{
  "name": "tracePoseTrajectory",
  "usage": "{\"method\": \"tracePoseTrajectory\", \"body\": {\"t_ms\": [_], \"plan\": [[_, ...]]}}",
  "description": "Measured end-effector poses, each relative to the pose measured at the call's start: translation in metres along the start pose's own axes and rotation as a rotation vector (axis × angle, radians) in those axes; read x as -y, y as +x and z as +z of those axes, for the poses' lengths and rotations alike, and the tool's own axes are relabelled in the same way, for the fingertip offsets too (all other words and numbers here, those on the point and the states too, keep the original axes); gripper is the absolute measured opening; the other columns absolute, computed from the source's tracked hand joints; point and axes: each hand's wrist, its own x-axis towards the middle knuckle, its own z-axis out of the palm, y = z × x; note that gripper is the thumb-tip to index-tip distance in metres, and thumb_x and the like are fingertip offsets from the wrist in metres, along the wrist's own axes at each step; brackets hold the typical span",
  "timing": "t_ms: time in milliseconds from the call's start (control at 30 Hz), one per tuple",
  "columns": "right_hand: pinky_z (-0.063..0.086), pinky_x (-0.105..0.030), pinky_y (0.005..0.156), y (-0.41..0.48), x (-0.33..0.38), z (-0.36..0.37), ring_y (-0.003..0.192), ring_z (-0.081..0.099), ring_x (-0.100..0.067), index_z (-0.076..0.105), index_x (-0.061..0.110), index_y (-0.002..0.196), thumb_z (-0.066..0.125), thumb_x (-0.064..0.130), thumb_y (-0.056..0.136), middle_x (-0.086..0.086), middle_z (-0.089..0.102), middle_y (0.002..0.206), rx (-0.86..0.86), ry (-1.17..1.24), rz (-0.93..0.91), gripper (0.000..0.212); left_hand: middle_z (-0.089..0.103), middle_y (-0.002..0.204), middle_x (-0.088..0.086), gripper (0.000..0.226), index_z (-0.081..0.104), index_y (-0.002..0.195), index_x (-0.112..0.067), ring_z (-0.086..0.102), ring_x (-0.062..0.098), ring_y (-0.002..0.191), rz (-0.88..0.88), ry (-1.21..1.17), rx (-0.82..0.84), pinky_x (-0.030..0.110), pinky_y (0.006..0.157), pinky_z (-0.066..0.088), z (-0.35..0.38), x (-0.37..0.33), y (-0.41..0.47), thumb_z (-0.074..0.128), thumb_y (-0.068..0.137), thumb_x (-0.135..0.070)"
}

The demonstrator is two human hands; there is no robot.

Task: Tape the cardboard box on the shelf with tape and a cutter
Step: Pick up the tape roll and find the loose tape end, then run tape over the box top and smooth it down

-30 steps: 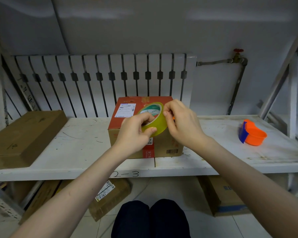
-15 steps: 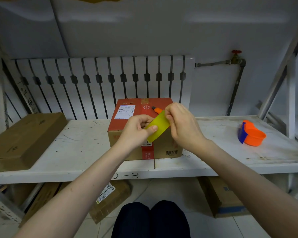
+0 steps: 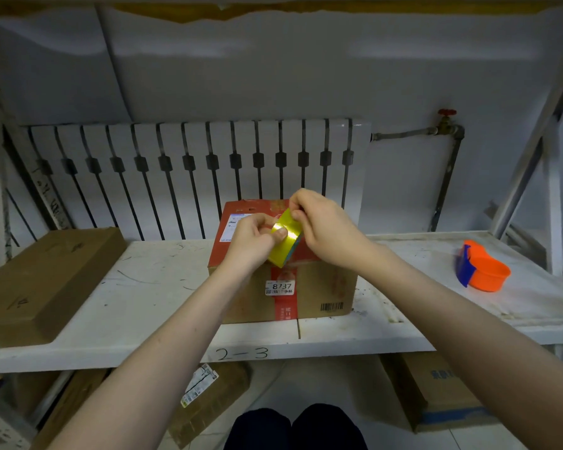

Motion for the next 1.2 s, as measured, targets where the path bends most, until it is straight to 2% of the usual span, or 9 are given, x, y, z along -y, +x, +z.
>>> {"method": "tracePoseTrajectory", "body": {"t_ms": [200,400,533,600,767,933,1000,1100,1200], "plan": [[0.041,-0.029,0.061,0.042,-0.009,0.017,0.072,0.049,-0.019,0.041,0.019,0.079,0.049,0.005,0.089,0.002,0.048,0.079,0.137,-0.118,-0.032,0.019,0.059,0.100,0.005,0.020,0.056,0.104,-0.012,0.055,0.022,0.095,-0.146,-0.041,-0.156,0.032,0.075,0.045,0.007,0.016,0.037,0.062,0.087,-0.021],[0.030,-0.024,0.056,0.072,-0.012,0.023,0.071,0.044,-0.018,0.039,0.018,0.079,0.054,-0.002,0.081,0.002,0.045,0.079,0.174,-0.195,-0.077,0.025,0.063,0.102,0.011,0.017,0.049,0.086,-0.016,0.058,0.029,0.098,-0.181,0.042,-0.251,0.041,0.087,0.050,0.009,0.010,0.063,0.063,0.084,-0.026],[0.035,-0.029,0.062,0.084,-0.019,0.013,0.072,0.045,-0.022,0.041,0.016,0.080,0.050,-0.003,0.081,-0.002,0.048,0.081,0.181,-0.217,-0.093,0.021,0.061,0.112,0.010,0.027,0.048,0.089,-0.018,0.057,0.028,0.105,-0.207,0.003,-0.213,0.040,0.090,0.050,0.008,0.010,0.071,0.071,0.078,-0.029],[0.040,-0.034,0.065,0.091,-0.024,0.006,0.073,0.046,-0.024,0.041,0.016,0.079,0.048,-0.003,0.081,-0.003,0.049,0.081,0.176,-0.248,-0.123,0.020,0.059,0.113,0.008,0.029,0.050,0.087,-0.022,0.058,0.026,0.105,-0.151,-0.026,-0.196,0.043,0.092,0.050,0.003,0.009,0.073,0.076,0.074,-0.023],[0.035,-0.032,0.065,0.101,-0.029,0.002,0.074,0.045,-0.022,0.041,0.016,0.082,0.053,0.009,0.085,-0.002,0.047,0.082,0.226,-0.276,-0.171,0.015,0.059,0.078,-0.002,0.021,0.059,0.082,-0.018,0.058,0.016,0.080,0.105,-0.073,-0.178,0.031,0.080,0.053,-0.008,0.003,0.078,0.070,0.076,-0.002],[0.040,-0.035,0.067,0.103,-0.032,0.001,0.077,0.048,-0.024,0.043,0.017,0.082,0.051,0.010,0.085,-0.001,0.049,0.082,0.220,-0.245,-0.177,0.011,0.059,0.068,-0.004,0.022,0.061,0.068,-0.022,0.056,0.014,0.071,0.176,0.015,-0.170,0.038,0.077,0.052,-0.013,0.000,0.086,0.066,0.082,-0.006],[0.046,-0.039,0.068,0.103,-0.031,-0.001,0.077,0.053,-0.024,0.050,0.015,0.083,0.053,0.012,0.086,-0.002,0.055,0.082,0.172,-0.249,-0.189,0.005,0.060,0.071,-0.003,0.024,0.060,0.066,-0.023,0.057,0.017,0.075,0.171,0.046,-0.161,0.038,0.077,0.051,-0.013,-0.001,0.088,0.064,0.083,-0.007],[0.053,-0.041,0.074,0.098,-0.033,-0.004,0.080,0.063,-0.019,0.068,0.017,0.085,0.062,0.017,0.085,0.000,0.070,0.084,-0.005,-0.202,-0.137,0.006,0.060,0.073,-0.001,0.024,0.059,0.066,-0.021,0.057,0.017,0.079,0.143,0.054,-0.151,0.034,0.074,0.048,-0.015,-0.005,0.090,0.058,0.085,-0.007],[0.055,-0.027,0.080,0.090,-0.034,-0.009,0.082,0.067,-0.010,0.073,0.016,0.089,0.067,0.019,0.085,0.002,0.072,0.086,-0.351,0.122,0.045,0.009,0.060,0.076,-0.001,0.025,0.059,0.067,-0.020,0.059,0.020,0.088,0.068,0.039,-0.145,0.033,0.078,0.049,-0.017,-0.006,0.092,0.054,0.085,-0.004]]}}
